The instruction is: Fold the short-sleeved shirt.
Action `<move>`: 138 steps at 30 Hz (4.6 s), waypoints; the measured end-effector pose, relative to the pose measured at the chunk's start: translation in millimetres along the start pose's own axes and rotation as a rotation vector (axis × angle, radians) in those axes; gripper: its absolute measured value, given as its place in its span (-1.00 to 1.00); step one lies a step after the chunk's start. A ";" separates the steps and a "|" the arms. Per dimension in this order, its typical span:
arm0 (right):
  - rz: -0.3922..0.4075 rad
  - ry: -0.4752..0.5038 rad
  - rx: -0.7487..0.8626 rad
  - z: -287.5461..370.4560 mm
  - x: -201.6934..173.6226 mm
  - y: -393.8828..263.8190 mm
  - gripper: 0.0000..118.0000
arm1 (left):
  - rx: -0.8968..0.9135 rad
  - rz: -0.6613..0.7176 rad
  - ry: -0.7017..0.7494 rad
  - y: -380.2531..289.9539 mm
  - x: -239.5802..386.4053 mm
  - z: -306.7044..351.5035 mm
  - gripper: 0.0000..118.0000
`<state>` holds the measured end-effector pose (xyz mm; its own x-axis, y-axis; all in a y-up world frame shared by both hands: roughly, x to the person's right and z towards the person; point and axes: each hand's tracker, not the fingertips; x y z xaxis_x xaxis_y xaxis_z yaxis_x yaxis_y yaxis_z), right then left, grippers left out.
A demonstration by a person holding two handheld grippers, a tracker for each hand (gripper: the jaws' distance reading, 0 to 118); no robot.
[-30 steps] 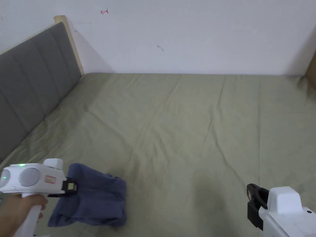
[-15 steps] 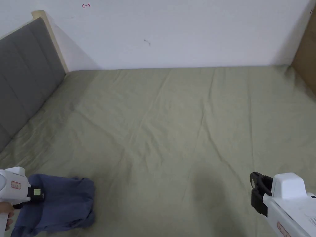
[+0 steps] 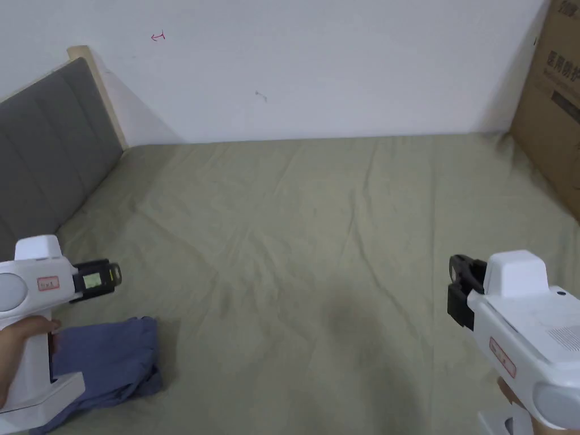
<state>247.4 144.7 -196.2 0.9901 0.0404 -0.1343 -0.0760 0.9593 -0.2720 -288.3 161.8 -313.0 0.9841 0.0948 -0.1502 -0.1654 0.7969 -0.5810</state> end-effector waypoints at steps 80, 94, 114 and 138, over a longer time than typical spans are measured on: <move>0.033 -0.128 0.232 87.1 49.6 50.0 -1.00 | 0.630 -0.212 -0.175 -79.6 243.0 130.5 -1.00; 0.035 -0.125 0.233 87.8 50.6 50.3 -1.00 | 0.630 -0.213 -0.175 -79.6 243.6 130.8 -1.00; -0.006 -0.163 0.233 92.6 51.8 47.8 0.98 | 0.649 -0.222 -0.130 -83.9 242.8 132.8 1.00; -0.006 -0.170 0.253 95.2 50.2 49.2 1.00 | 0.670 -0.218 -0.119 -83.8 240.8 136.1 1.00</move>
<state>304.6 220.6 -125.6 0.9976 0.0606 0.0335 -0.0599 0.9979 -0.0238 -28.7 199.1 -191.7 0.9970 -0.0743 0.0236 0.0735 0.9967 0.0346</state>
